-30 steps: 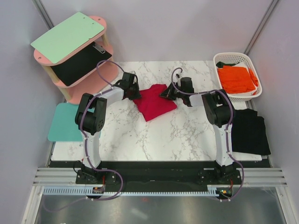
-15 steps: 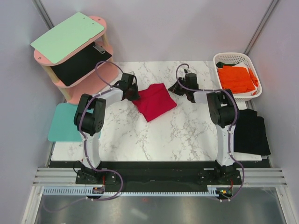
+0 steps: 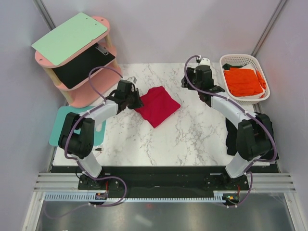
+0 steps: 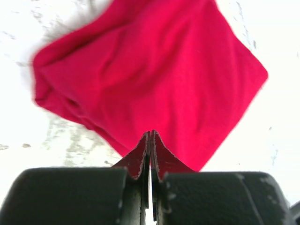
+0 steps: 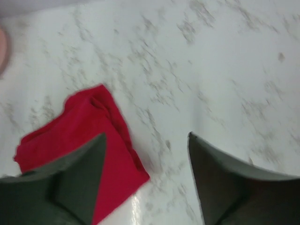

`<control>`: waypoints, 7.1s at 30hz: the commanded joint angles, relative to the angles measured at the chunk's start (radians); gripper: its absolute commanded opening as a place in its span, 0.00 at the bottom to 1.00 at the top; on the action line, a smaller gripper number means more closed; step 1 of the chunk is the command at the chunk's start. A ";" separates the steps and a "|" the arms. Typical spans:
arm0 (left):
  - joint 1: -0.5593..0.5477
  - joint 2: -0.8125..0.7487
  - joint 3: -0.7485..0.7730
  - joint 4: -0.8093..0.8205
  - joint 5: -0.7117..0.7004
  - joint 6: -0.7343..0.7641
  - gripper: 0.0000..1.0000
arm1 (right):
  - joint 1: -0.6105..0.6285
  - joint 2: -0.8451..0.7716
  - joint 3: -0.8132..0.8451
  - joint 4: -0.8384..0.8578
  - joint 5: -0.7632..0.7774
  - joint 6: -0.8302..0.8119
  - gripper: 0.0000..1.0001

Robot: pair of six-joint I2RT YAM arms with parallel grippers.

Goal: Fold and stack the t-shirts
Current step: Smooth out wrinkles on the folded tshirt, then put the neatly folded tshirt into the corner of the board with the right arm

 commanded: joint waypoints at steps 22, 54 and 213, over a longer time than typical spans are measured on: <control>-0.136 -0.006 -0.053 0.105 0.187 0.001 0.41 | -0.110 0.309 0.004 -0.954 0.927 0.177 0.93; -0.111 -0.093 0.035 -0.127 -0.043 0.045 0.89 | 0.149 0.522 0.194 -0.785 0.455 0.050 0.00; 0.122 -0.094 -0.169 -0.168 0.017 -0.068 0.81 | -0.155 -0.144 -0.119 -0.483 0.151 -0.064 0.00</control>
